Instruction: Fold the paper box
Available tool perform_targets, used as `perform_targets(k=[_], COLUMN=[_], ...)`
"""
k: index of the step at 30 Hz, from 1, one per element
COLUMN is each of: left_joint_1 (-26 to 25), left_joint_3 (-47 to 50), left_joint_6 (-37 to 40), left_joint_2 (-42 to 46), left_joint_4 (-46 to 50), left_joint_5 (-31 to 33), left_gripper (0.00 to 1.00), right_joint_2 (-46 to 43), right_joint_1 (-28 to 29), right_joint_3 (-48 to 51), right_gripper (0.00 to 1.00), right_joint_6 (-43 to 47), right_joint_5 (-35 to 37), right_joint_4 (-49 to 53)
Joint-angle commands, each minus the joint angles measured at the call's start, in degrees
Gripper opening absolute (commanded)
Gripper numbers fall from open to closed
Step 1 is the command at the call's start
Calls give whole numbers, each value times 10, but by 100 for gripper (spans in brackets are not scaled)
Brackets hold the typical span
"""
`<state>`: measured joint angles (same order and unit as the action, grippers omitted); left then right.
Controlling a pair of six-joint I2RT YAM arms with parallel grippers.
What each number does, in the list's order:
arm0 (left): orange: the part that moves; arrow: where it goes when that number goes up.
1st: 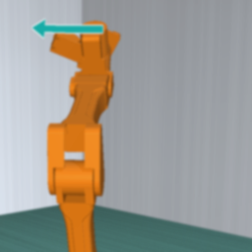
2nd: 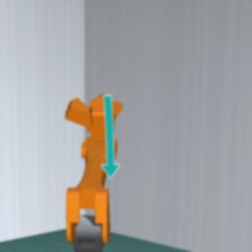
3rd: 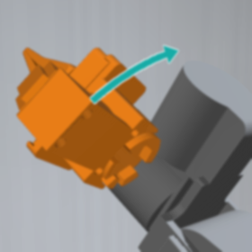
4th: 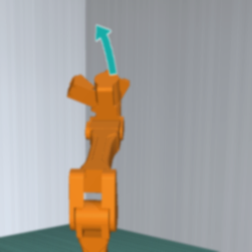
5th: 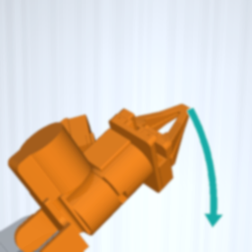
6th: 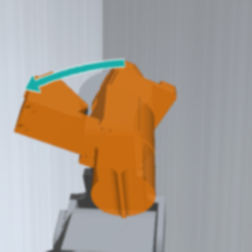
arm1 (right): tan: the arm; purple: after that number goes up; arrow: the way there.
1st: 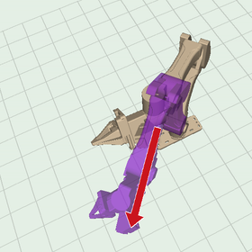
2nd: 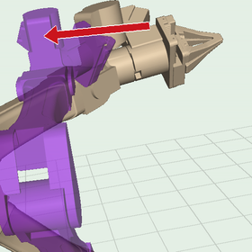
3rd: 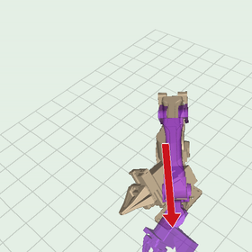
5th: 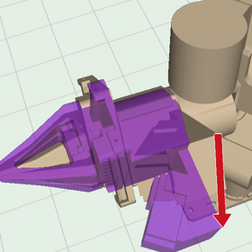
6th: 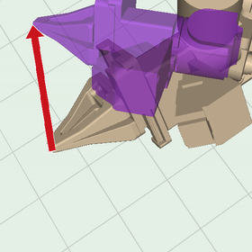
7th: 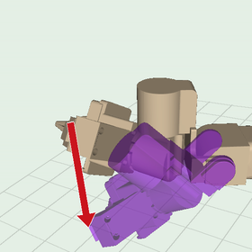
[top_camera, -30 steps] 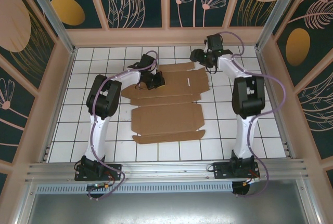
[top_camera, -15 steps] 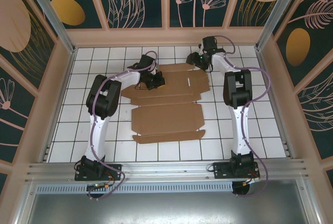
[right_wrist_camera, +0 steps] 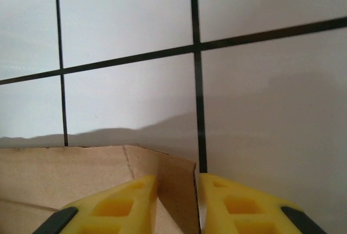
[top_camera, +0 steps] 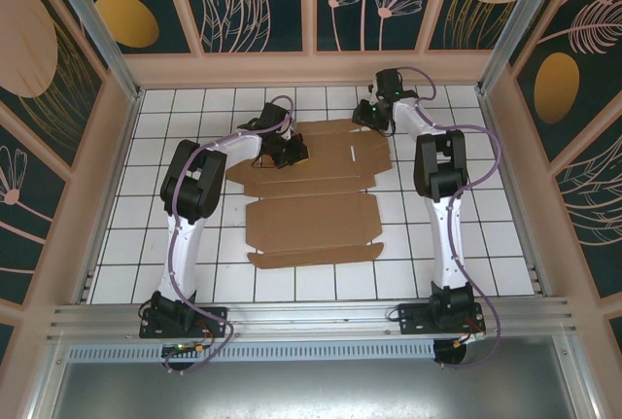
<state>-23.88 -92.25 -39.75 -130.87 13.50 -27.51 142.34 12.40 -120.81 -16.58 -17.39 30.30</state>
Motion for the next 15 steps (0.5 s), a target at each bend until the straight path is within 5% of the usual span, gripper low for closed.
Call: perform_targets(k=[1,15], left_joint_1=[1,3], left_joint_3=[21,22], left_joint_6=[-8,-18], left_joint_2=[-17,-20], left_joint_4=[37,29], left_joint_5=[38,25], left_gripper=[0,0], right_joint_2=[2,30], right_joint_1=[30,129], right_joint_3=[-40,-89], right_gripper=[26,16], right_joint_6=[31,80], right_joint_5=[66,302], right_joint_4=[41,77])
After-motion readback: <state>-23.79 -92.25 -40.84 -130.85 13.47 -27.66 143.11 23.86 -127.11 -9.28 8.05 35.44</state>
